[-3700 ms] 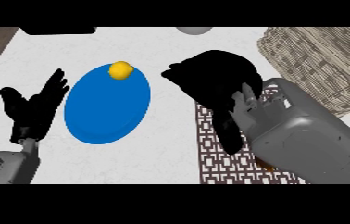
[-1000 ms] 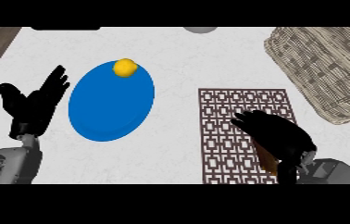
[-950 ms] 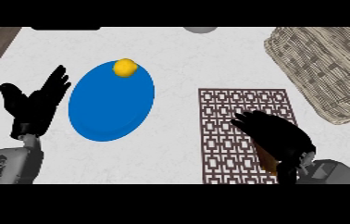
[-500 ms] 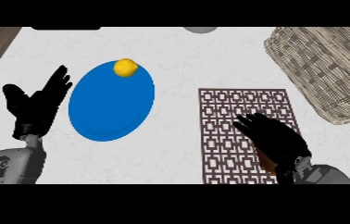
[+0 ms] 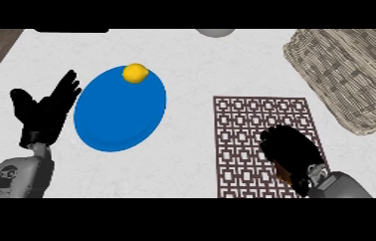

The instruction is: Pick the sweet potato from the placemat and place it in the basket

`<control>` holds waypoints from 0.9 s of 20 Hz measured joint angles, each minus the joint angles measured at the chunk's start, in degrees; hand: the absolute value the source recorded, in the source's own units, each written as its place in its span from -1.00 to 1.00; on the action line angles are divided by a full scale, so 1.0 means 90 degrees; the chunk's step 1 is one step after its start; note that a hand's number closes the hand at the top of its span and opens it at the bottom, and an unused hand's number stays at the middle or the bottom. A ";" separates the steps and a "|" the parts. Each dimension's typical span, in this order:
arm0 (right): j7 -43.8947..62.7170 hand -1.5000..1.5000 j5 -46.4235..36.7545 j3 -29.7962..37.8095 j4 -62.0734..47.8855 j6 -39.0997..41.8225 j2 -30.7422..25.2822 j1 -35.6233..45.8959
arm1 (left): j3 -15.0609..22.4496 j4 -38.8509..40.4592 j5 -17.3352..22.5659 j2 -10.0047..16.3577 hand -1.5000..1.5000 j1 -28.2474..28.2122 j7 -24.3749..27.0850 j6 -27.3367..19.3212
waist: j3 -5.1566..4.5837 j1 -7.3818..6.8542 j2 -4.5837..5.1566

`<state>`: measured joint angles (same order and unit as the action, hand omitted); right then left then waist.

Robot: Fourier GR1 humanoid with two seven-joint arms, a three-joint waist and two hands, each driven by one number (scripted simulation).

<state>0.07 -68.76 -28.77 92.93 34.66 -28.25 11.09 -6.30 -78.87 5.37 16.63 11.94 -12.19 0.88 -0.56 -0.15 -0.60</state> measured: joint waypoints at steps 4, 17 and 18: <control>-0.0251 1.00 -0.0105 0.0033 -0.0020 -0.0141 -0.0050 -0.0063 | 0.0027 0.0064 -0.0091 -0.0082 0.00 -0.0013 0.0132 -0.0002 | -0.0002 -0.0006 -0.0012; 0.3967 1.00 0.0835 0.3156 -0.1093 -0.2054 0.2860 0.1310 | 0.0047 -0.0045 0.0013 -0.0035 0.00 0.0129 0.0113 0.0183 | 0.0108 -0.0386 0.0254; 0.4214 1.00 0.0951 0.3277 -0.1130 -0.2388 0.2919 0.1503 | 0.0071 -0.0037 0.0018 -0.0048 0.00 0.0170 0.0105 0.0202 | 0.0110 -0.0450 0.0265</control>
<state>38.00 -60.20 0.73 82.76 13.17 -1.98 24.61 -5.66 -79.21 5.53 16.19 13.47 -11.24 2.70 0.43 -4.20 1.78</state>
